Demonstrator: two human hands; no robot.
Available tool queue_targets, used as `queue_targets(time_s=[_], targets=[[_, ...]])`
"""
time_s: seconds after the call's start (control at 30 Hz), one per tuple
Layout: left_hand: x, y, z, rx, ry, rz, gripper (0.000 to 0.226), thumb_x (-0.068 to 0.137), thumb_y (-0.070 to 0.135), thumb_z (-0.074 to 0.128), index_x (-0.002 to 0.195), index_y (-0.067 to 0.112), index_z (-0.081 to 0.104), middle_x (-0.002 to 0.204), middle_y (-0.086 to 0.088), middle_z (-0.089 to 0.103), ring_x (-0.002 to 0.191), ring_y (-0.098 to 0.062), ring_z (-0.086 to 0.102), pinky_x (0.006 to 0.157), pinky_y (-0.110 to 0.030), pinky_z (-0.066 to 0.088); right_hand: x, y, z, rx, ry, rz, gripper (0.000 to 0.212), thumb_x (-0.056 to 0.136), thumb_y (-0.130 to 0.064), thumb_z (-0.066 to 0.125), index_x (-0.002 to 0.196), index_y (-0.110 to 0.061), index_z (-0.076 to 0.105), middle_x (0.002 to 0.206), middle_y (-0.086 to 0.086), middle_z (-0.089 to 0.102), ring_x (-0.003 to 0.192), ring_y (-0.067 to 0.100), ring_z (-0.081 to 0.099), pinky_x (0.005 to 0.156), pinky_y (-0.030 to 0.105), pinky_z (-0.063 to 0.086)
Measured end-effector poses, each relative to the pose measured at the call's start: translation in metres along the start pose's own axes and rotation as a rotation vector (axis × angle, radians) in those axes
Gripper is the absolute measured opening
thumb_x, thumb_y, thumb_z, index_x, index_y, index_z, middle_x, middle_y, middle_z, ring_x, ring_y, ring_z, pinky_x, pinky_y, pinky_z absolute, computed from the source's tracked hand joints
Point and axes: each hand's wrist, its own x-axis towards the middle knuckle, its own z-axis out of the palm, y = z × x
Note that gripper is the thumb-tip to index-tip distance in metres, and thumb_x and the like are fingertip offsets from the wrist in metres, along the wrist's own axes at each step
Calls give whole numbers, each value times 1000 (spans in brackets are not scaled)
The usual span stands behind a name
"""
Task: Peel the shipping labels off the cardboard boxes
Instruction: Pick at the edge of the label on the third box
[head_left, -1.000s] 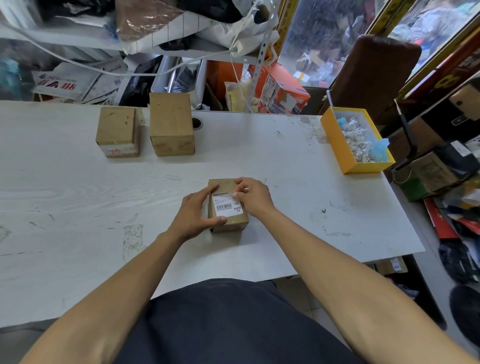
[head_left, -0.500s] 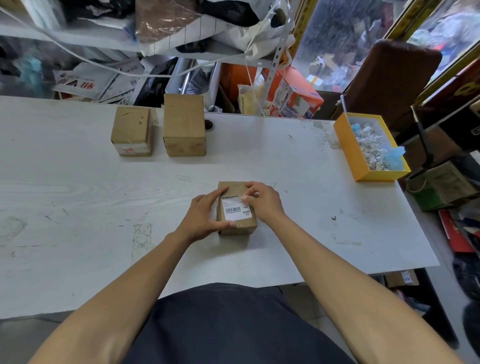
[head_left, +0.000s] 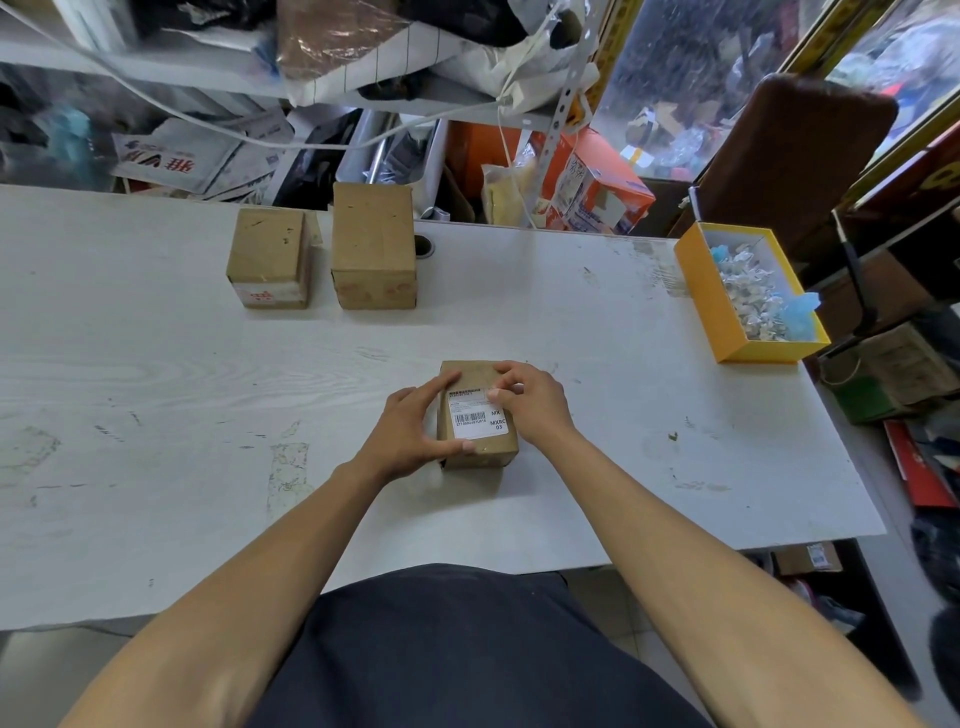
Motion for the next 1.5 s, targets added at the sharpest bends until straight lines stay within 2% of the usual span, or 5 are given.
queue_targets(time_s=[0.17,0.4,0.87,1.27,1.5], targets=[[1,-2,1,6,-4,2,103,62,68,78,150,47,28,146,9,44,135,-23,32,110,-44,35,1,0,1,3,-2,1,8,84,-8,69,79,-12,64,127,-5,62,96,15,60,55,2,39],[-2,1,0,-22,11,-11,101,67,51,86,150,46,28,147,8,43,136,-19,29,106,-34,30,1,0,0,-20,-12,5,7,85,-9,69,79,-12,65,127,-7,62,96,13,60,63,9,41],[-1,-1,0,-35,1,-16,102,65,56,85,150,47,29,146,6,43,137,-21,28,110,-40,31,0,0,0,-31,-14,-15,10,85,-10,68,77,-13,65,127,-5,62,101,16,61,83,26,47],[-1,-1,0,-41,-9,-21,104,60,65,81,149,49,29,140,14,44,135,-19,29,108,-38,32,1,0,0,-32,-9,-7,7,86,-8,67,79,-9,66,129,-4,62,98,15,60,83,27,50],[-1,-1,-1,-29,-12,-15,106,57,72,76,149,49,28,140,13,44,134,-21,30,107,-38,34,2,1,0,-22,-9,6,4,86,-7,67,82,-7,66,129,-5,62,97,15,60,71,17,47]])
